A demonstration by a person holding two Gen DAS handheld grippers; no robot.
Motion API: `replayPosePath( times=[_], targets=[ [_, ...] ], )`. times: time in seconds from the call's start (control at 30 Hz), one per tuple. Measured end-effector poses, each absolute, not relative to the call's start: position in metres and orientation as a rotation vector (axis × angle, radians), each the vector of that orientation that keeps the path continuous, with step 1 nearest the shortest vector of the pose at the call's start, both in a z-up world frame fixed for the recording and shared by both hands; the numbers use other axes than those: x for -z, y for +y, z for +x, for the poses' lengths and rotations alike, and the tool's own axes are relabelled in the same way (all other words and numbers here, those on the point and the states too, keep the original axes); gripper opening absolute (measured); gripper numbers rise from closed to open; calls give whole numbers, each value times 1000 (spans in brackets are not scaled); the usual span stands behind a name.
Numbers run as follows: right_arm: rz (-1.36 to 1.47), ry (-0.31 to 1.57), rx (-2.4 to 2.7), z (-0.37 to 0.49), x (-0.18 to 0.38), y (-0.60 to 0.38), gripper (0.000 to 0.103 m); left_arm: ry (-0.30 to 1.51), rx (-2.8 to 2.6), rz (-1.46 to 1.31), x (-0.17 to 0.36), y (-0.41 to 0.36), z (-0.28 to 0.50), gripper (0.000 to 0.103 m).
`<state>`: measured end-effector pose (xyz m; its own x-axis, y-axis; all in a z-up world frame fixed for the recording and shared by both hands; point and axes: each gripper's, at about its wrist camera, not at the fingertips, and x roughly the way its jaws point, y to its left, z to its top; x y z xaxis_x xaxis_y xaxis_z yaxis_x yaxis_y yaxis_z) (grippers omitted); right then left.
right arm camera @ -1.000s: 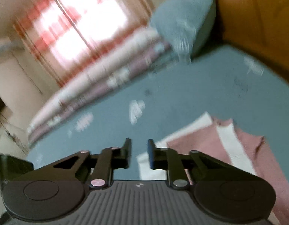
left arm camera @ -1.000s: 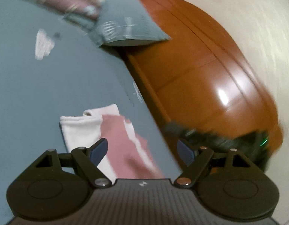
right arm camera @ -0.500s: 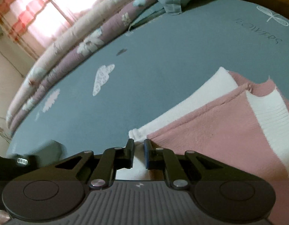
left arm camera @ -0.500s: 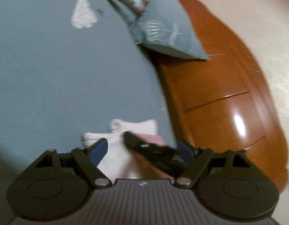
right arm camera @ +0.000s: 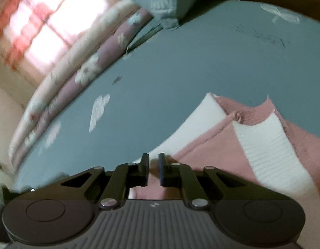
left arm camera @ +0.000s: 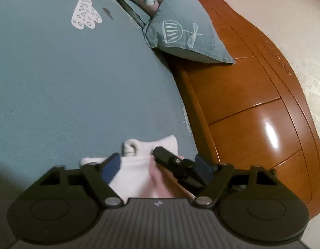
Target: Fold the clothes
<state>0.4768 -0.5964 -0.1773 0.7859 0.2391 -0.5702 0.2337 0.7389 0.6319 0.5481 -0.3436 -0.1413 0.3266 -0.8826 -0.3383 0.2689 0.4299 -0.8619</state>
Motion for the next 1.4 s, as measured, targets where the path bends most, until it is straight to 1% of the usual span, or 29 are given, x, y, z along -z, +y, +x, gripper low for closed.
replayPosePath(
  times=[0.03, 0.07, 0.2, 0.27, 0.37, 0.4, 0.47, 0.5, 0.6, 0.73, 0.87, 1.0, 1.07, 1.13, 1.27, 1.4],
  targets=[
    [799, 667, -3, 475, 177, -602, 12, 940, 867, -782, 138, -341, 547, 74],
    [819, 630, -7, 470, 173, -606, 17, 929, 866, -762, 131, -339, 546, 74],
    [818, 551, 19, 453, 155, -625, 18, 874, 910, -827, 117, -334, 544, 80],
    [807, 565, 22, 457, 155, -627, 19, 881, 935, -859, 120, -338, 541, 80],
    [770, 616, 39, 472, 163, -626, 19, 922, 903, -800, 134, -346, 536, 80],
    [745, 638, 61, 475, 168, -625, 19, 926, 890, -778, 138, -347, 534, 79],
    [746, 625, 90, 476, 171, -631, 15, 890, 912, -758, 140, -344, 530, 80],
    [752, 612, 103, 476, 173, -636, 15, 876, 915, -735, 138, -343, 528, 80],
    [798, 571, 117, 469, 166, -648, 20, 838, 915, -665, 127, -342, 519, 80],
    [703, 598, 120, 477, 153, -640, 22, 781, 923, -567, 111, -341, 512, 80],
    [646, 653, 139, 495, 159, -631, 22, 831, 937, -652, 121, -332, 518, 81],
    [683, 639, 176, 495, 165, -640, 15, 839, 961, -702, 125, -330, 522, 81],
    [699, 626, 200, 486, 157, -643, 20, 828, 962, -696, 124, -331, 521, 81],
    [654, 637, 206, 477, 147, -641, 24, 830, 967, -706, 125, -331, 522, 81],
    [585, 663, 234, 459, 137, -642, 26, 839, 960, -708, 124, -330, 521, 81],
    [636, 715, 316, 453, 155, -661, 27, 842, 968, -681, 123, -333, 518, 81]
  ],
)
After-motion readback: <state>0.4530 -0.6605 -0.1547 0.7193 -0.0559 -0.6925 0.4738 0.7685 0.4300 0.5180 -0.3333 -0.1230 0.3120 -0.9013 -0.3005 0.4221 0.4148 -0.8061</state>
